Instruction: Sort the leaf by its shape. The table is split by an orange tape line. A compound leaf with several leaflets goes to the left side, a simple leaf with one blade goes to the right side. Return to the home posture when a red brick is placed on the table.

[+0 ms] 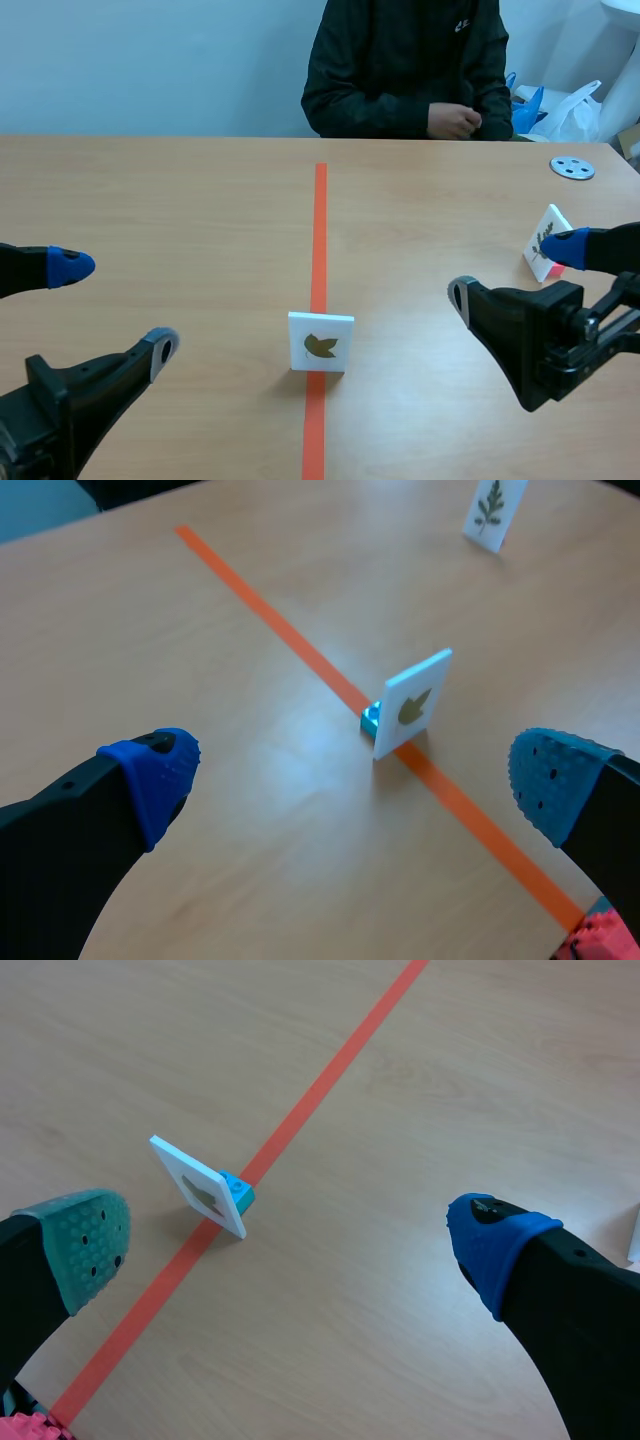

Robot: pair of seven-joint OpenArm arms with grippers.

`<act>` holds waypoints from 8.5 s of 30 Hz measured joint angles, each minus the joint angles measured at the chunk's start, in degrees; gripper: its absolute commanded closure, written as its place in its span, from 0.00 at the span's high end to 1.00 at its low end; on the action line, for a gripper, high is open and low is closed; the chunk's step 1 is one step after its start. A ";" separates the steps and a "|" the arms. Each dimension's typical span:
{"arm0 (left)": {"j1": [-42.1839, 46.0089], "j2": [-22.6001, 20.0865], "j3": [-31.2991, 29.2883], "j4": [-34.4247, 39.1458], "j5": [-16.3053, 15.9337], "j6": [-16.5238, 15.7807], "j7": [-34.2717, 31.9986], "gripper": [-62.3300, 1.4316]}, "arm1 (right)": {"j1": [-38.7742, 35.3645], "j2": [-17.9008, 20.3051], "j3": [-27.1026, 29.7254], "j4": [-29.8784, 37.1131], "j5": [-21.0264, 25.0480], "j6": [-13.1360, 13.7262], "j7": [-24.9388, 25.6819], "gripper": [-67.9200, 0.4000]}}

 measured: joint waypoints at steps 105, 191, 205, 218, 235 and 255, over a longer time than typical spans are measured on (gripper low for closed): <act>-57.40 4.48 28.35 -52.65 -5.62 10.67 -16.00 0.11 | 0.11 0.00 0.00 -0.02 -8.39 -2.36 0.87 1.00; -11.34 -1.95 11.32 -7.23 -1.20 6.32 -6.21 1.00 | 0.11 -1.09 0.00 -0.02 -7.93 -2.36 0.85 1.00; -6.01 3.02 11.30 -5.75 -1.22 7.96 -3.30 1.00 | 0.11 -1.09 0.00 -0.02 -7.93 -2.36 0.85 1.00; -6.19 3.02 11.30 -5.77 -1.22 7.96 -3.43 1.00 | 0.11 -1.09 0.00 -0.02 -7.93 -2.36 0.85 1.00; -6.16 2.99 11.26 -5.84 0.70 7.02 -2.12 1.00 | 0.11 -1.09 0.00 -0.02 -7.93 -2.36 0.85 1.00; -18.45 2.84 12.72 -18.05 8.11 -2.84 -3.45 1.00 | 0.11 -1.09 0.00 -0.02 -7.93 -2.36 0.85 1.00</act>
